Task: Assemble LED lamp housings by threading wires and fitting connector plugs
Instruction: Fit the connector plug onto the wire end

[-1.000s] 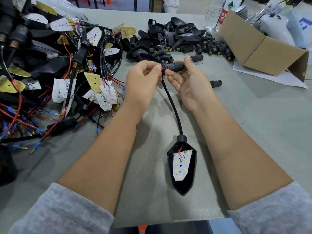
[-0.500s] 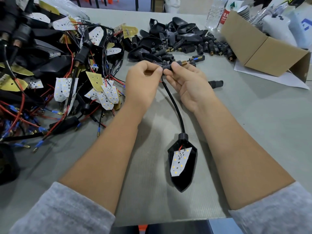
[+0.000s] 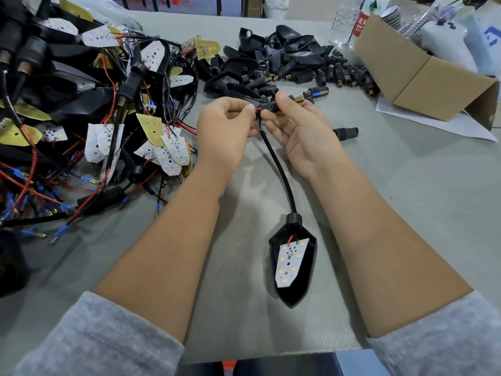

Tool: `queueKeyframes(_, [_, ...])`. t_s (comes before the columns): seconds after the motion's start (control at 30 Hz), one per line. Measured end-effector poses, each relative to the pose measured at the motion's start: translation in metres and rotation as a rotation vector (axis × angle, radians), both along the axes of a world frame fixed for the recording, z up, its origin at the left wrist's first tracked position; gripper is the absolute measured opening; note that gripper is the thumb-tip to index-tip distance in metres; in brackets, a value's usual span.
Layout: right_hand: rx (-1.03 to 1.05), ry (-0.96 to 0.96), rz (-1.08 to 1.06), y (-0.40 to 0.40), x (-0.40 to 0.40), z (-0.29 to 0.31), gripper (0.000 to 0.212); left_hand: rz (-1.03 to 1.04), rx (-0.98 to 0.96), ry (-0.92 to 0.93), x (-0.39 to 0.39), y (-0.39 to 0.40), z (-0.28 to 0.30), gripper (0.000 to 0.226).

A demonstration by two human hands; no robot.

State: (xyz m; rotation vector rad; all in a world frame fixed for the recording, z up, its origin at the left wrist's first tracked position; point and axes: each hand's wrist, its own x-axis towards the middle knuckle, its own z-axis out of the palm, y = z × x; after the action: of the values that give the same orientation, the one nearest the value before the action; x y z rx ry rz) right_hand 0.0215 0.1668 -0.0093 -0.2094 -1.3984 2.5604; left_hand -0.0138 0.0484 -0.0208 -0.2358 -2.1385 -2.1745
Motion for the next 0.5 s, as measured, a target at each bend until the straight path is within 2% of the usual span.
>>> queueKeyframes(0.2, [0.054,-0.004,-0.018,-0.0026,-0.0012,-0.0012,0.022,-0.035,-0.039,0.032,0.0045,-0.0010,0.0000,0.011])
queueKeyframes(0.5, [-0.040,0.032,-0.018,0.0012,-0.0040,-0.0035,0.018,-0.008,0.052,-0.034,0.0026,0.0008,0.0016,0.013])
